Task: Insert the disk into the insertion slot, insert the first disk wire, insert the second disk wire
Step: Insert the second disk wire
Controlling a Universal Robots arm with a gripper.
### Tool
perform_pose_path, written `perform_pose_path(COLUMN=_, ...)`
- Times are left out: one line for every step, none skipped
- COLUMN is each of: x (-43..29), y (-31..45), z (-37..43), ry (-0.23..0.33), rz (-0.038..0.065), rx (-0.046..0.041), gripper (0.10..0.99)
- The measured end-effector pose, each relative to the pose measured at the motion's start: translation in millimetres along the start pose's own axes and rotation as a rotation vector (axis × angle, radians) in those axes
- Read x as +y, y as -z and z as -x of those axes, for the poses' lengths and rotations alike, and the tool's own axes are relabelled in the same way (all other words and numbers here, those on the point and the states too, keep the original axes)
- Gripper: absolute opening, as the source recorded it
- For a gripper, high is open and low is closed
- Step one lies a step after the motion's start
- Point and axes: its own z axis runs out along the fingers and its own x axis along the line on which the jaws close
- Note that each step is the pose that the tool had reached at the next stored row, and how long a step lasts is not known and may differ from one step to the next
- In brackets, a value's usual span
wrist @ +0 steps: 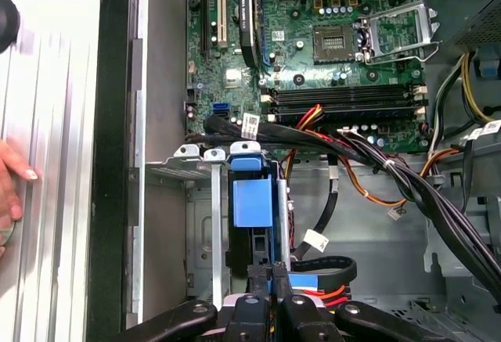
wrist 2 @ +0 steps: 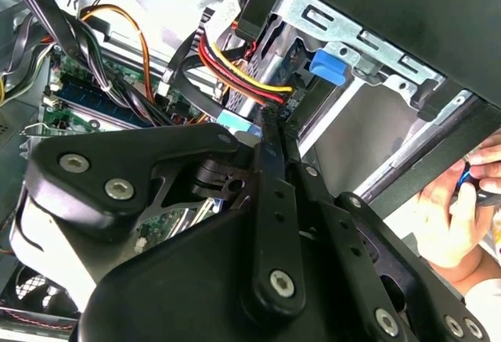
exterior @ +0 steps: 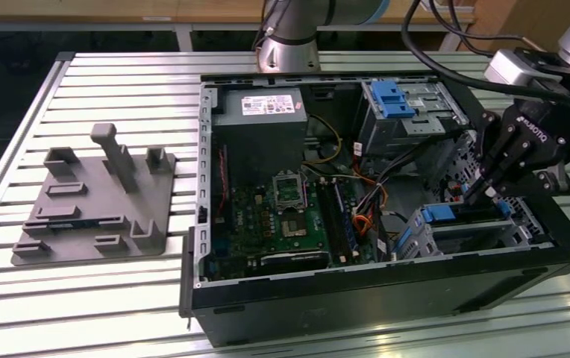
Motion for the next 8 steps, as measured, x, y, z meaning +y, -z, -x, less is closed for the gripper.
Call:
perform_pose_path(x=-0.1, y=-0.2, z=0.0, ry=0.000, rz=0.000, rx=0.0000, gripper=0.141)
perform_pose_path(x=-0.1, y=-0.5, z=0.0, ry=0.000, rz=0.000, rx=0.0000, gripper=0.141)
perform_pose_path(x=-0.1, y=-0.7, z=0.0, ry=0.000, rz=0.000, rx=0.0001, gripper=0.141)
perform_pose_path(x=-0.2, y=-0.9, z=0.1, ry=0.000, rz=0.000, rx=0.0001, gripper=0.141)
perform_pose_path(x=-0.3, y=-1.1, z=0.1, ry=0.000, rz=0.000, rx=0.0001, gripper=0.141)
perform_pose_path(x=-0.3, y=-1.2, z=0.1, ry=0.000, rz=0.000, rx=0.0001, gripper=0.141)
perform_pose_path(x=-0.3, y=-1.3, z=0.1, ry=0.000, rz=0.000, rx=-0.0001, gripper=0.141)
perform_pose_path(x=-0.4, y=-1.3, z=0.1, ry=0.000, rz=0.000, rx=-0.0001, gripper=0.141)
